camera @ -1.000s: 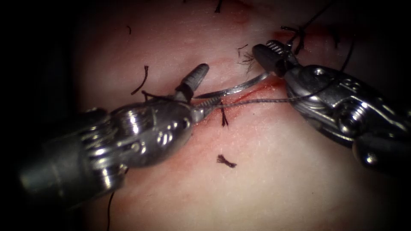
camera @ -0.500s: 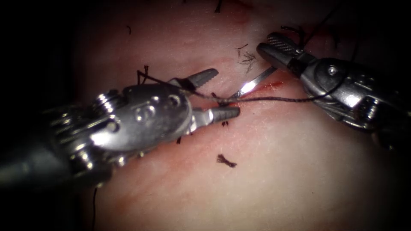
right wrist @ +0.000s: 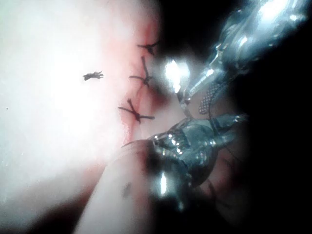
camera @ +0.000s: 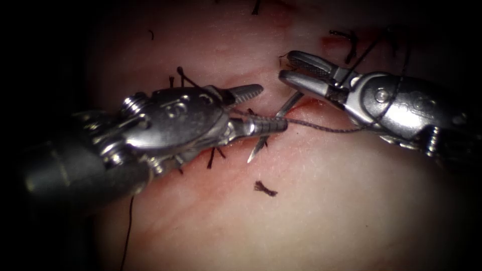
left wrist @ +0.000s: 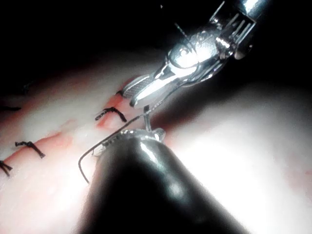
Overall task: Wound Closure
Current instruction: Re-adjust needle grip by passing the needle back to the left gripper, then hand the needle back to the right gripper.
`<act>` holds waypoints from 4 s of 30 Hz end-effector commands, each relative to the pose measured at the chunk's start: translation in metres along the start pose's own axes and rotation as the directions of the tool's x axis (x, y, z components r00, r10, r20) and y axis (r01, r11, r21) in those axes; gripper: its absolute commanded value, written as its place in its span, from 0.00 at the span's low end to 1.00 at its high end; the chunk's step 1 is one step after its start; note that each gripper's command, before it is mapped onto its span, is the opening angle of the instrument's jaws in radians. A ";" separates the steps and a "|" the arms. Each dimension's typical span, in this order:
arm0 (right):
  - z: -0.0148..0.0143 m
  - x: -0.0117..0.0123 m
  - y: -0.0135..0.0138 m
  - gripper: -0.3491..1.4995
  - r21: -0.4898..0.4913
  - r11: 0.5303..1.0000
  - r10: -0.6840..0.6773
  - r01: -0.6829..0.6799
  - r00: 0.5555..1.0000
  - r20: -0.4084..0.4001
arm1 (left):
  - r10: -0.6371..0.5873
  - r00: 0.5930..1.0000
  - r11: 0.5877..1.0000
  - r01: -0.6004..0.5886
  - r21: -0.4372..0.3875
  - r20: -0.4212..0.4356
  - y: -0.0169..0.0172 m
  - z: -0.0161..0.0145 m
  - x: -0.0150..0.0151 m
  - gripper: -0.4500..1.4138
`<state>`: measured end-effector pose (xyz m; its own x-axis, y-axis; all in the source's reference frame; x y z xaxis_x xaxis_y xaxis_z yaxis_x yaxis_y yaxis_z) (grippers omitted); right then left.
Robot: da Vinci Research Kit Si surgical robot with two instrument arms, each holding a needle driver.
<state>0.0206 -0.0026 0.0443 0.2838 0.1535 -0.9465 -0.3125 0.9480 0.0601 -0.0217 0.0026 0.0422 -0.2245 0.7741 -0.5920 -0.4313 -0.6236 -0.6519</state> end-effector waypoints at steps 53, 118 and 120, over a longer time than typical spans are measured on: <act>0.0032 0.0031 -0.0021 0.84 -0.013 1.000 0.011 -0.015 0.969 -0.248 | -0.310 0.941 0.887 0.234 -0.399 -0.135 -0.0003 0.0003 -0.0008 0.05; -0.0010 0.0014 0.0010 0.00 0.032 0.998 0.055 -0.048 0.952 -0.301 | -0.432 0.889 0.842 0.336 -0.423 -0.153 0.0018 0.0009 -0.0005 0.66; -0.0014 0.0009 0.0016 0.00 0.059 0.998 0.037 -0.020 0.955 -0.294 | -0.393 0.905 0.866 0.305 -0.395 -0.165 0.0016 0.0009 -0.0005 0.66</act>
<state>0.0187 -0.0020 0.0427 -0.0026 0.1016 -0.9948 -0.2603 0.9605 0.0988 -0.0226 0.0008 0.0417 0.1045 0.9243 -0.3670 -0.1063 -0.3565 -0.9282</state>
